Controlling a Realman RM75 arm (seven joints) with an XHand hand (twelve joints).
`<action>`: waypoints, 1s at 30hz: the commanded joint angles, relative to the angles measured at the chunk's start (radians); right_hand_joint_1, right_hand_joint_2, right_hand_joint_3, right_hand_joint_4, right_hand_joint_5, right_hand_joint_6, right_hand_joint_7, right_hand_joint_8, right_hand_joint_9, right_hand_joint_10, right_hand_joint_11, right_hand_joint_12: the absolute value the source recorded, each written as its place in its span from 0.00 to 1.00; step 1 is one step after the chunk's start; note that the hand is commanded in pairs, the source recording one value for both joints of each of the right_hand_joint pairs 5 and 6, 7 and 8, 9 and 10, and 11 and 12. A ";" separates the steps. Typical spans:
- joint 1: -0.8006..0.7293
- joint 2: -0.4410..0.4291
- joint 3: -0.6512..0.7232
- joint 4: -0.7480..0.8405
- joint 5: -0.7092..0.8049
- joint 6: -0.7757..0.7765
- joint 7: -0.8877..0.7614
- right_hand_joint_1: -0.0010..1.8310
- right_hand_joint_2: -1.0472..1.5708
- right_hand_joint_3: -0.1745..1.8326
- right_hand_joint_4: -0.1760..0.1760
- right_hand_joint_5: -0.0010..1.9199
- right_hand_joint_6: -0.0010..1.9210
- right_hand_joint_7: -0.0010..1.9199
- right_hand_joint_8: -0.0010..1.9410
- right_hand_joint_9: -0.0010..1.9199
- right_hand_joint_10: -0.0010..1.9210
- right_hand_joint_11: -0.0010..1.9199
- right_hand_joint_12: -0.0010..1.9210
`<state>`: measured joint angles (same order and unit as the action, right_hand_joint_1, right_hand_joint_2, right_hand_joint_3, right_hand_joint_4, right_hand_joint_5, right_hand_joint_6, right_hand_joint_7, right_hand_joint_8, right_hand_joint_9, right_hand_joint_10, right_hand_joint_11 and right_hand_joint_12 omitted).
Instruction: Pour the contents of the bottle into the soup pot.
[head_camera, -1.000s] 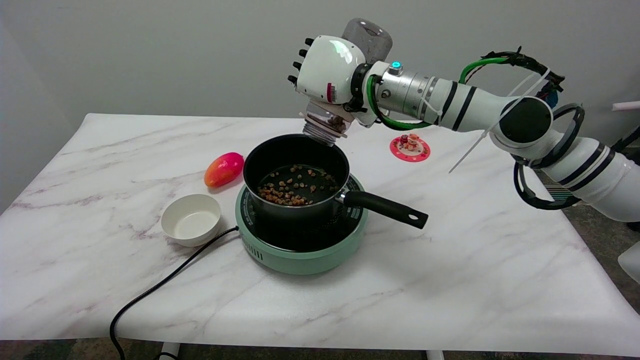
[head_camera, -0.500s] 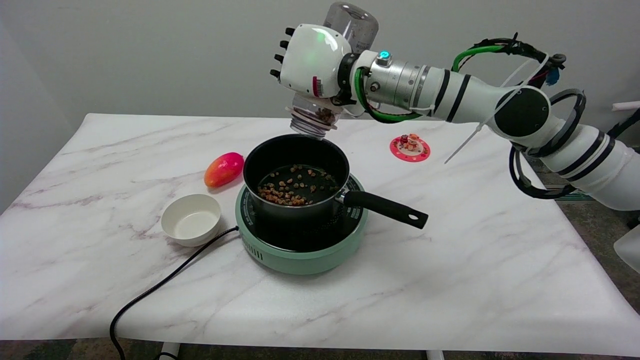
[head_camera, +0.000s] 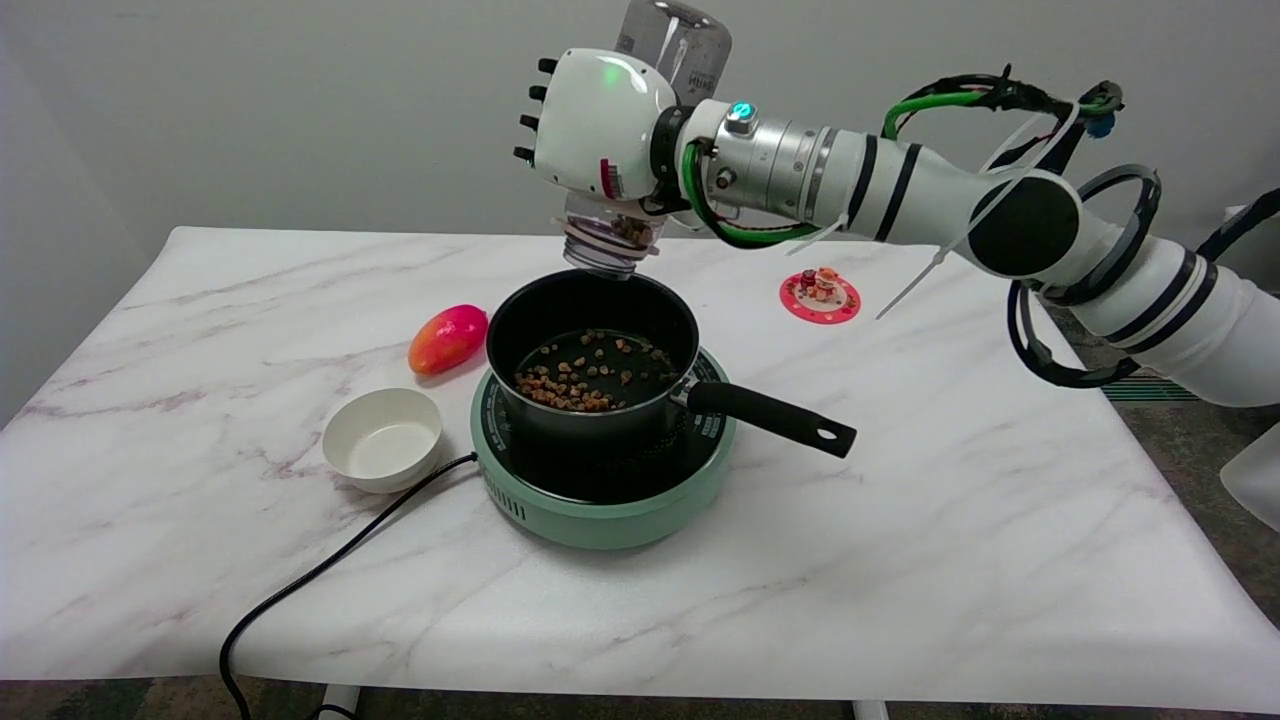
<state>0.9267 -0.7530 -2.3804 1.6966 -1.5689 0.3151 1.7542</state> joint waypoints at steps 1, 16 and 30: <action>0.024 0.005 -0.098 -0.032 -0.078 -0.064 0.072 0.81 0.81 0.44 0.50 1.00 1.00 1.00 0.99 0.80 0.80 0.65 0.65; 0.029 0.041 -0.102 0.030 -0.220 -0.062 0.140 0.79 0.84 0.41 0.50 1.00 1.00 1.00 0.99 0.80 0.80 0.66 0.66; -0.057 0.070 -0.042 0.004 0.059 -0.195 0.131 0.79 0.85 0.39 0.50 1.00 1.00 1.00 0.99 0.80 0.80 0.66 0.65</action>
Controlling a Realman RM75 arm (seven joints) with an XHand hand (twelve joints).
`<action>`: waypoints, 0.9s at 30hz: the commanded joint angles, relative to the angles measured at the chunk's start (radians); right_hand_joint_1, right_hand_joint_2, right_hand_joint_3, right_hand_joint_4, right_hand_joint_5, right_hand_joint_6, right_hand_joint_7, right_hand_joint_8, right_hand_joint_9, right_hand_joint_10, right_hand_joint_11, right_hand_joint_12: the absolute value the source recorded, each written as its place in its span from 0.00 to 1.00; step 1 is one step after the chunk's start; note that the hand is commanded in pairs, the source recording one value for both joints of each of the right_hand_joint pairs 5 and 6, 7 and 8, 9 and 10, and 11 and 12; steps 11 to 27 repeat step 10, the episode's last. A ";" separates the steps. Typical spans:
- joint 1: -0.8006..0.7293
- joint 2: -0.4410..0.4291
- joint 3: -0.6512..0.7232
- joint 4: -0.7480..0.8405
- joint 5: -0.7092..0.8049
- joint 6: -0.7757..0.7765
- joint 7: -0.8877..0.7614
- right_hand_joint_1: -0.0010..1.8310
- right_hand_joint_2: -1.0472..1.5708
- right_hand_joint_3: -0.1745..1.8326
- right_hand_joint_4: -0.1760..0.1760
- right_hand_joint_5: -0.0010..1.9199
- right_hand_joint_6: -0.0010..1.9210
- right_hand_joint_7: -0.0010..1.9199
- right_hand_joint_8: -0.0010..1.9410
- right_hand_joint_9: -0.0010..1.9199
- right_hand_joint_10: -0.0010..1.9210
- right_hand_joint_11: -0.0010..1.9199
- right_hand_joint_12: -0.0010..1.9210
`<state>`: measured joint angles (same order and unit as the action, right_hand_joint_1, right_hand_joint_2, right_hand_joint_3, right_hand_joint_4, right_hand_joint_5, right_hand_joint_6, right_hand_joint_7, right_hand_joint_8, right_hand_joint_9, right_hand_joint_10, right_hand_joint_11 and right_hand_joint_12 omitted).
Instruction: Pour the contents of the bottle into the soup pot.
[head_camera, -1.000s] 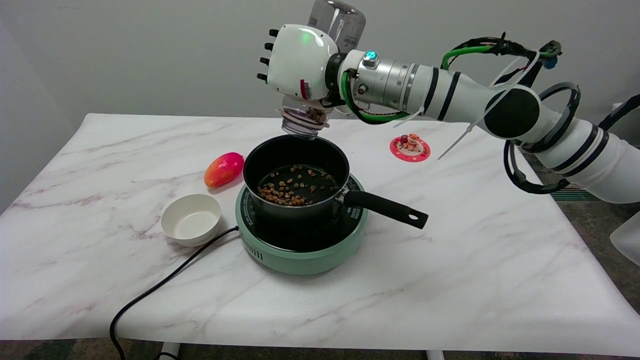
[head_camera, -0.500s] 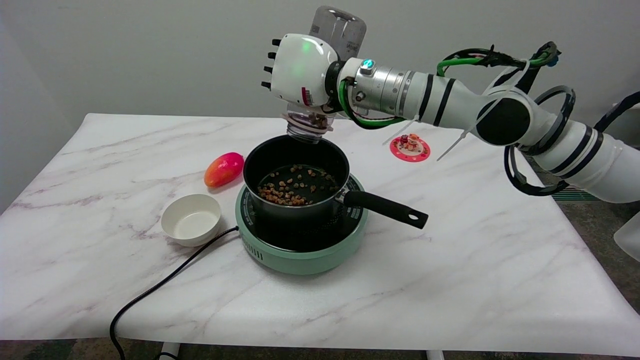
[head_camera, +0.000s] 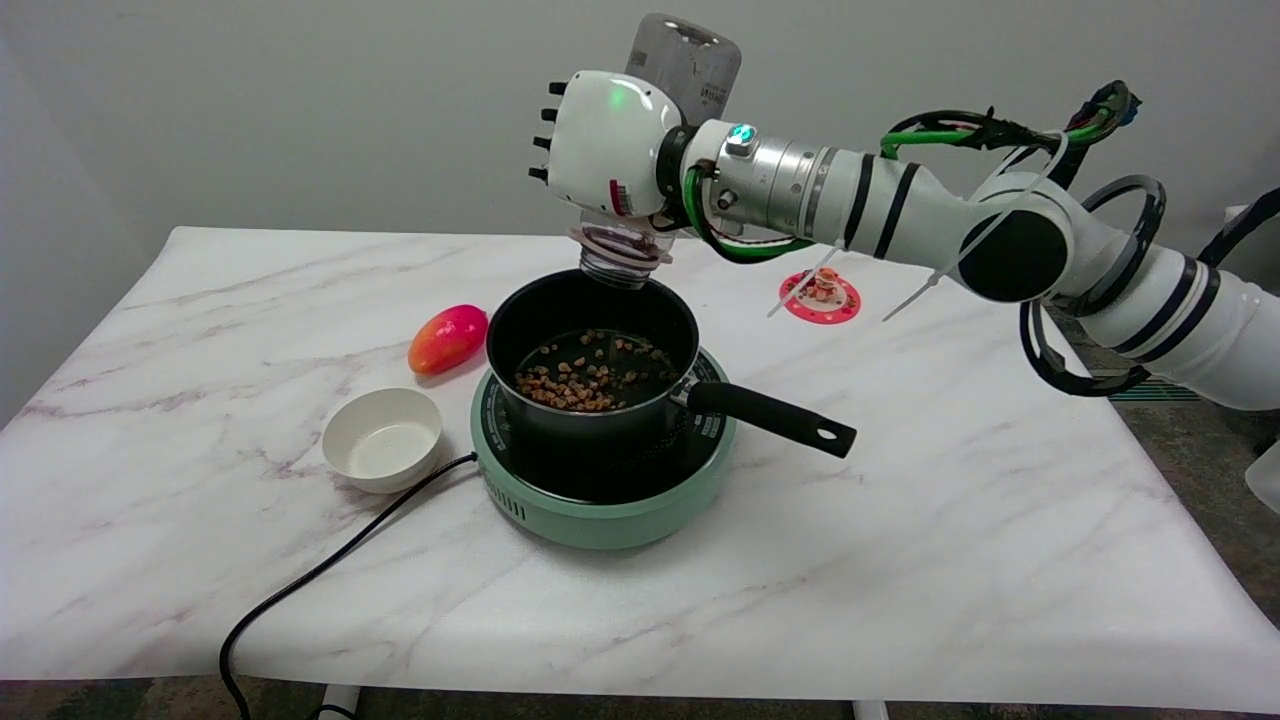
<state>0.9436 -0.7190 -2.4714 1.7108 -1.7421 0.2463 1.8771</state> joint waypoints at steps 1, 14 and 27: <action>-0.088 0.041 0.065 -0.014 0.278 -0.137 0.006 0.79 0.84 0.39 0.50 1.00 1.00 1.00 0.99 0.80 0.80 0.65 0.65; -0.136 0.084 0.228 -0.065 0.851 -0.176 0.006 0.83 0.79 0.42 0.50 1.00 1.00 1.00 0.99 0.78 0.78 0.65 0.65; -0.136 0.084 0.228 -0.065 0.851 -0.176 0.006 0.83 0.79 0.42 0.50 1.00 1.00 1.00 0.99 0.78 0.78 0.65 0.65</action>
